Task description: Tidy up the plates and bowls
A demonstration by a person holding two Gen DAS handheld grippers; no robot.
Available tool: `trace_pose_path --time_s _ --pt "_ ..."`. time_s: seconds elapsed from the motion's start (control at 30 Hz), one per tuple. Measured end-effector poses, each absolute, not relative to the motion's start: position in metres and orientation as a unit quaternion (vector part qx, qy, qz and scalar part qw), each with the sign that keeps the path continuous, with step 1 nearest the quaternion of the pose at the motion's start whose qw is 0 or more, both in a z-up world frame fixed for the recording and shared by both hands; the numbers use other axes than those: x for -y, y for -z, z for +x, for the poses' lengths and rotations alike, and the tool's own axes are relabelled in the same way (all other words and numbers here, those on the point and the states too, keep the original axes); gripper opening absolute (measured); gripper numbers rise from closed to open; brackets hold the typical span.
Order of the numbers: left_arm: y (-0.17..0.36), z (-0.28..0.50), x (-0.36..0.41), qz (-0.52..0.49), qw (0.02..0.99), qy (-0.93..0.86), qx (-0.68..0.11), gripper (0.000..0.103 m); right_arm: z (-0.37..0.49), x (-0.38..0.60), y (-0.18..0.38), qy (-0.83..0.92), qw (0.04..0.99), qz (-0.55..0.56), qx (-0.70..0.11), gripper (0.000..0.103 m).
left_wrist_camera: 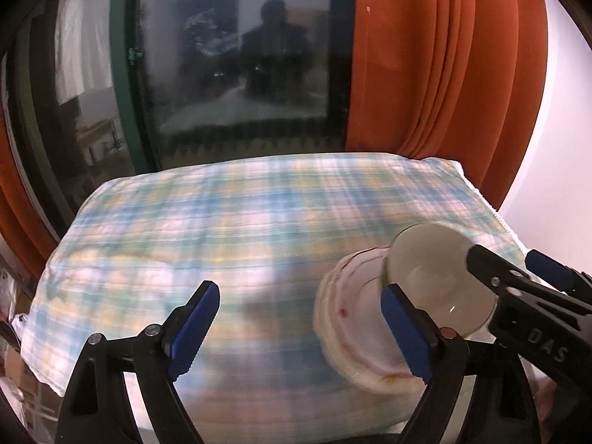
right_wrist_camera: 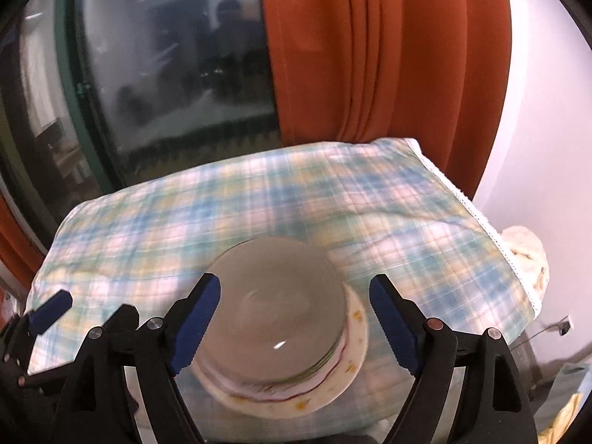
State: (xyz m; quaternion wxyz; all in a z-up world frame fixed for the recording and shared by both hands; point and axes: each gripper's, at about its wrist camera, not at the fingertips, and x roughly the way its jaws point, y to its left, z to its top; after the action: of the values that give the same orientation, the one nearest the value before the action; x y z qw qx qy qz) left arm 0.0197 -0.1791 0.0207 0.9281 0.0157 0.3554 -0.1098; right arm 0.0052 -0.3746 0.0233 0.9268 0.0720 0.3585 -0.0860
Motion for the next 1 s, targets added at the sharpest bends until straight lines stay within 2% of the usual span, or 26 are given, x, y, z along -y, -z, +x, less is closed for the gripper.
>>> trace_pose_path --time_s 0.27,0.53,1.0 --pt "-0.003 -0.023 0.110 0.029 0.942 0.070 -0.327 0.097 -0.042 0.312 -0.010 0.061 0.937 0.072 -0.335 0.085" --pt "0.007 -0.048 0.061 0.019 0.951 0.041 -0.305 0.097 -0.071 0.263 0.011 0.046 0.944 0.059 -0.322 0.085" --pt "0.008 -0.060 0.052 0.024 0.954 0.060 -0.294 0.100 -0.084 0.243 0.015 0.049 0.946 0.062 -0.314 0.085"
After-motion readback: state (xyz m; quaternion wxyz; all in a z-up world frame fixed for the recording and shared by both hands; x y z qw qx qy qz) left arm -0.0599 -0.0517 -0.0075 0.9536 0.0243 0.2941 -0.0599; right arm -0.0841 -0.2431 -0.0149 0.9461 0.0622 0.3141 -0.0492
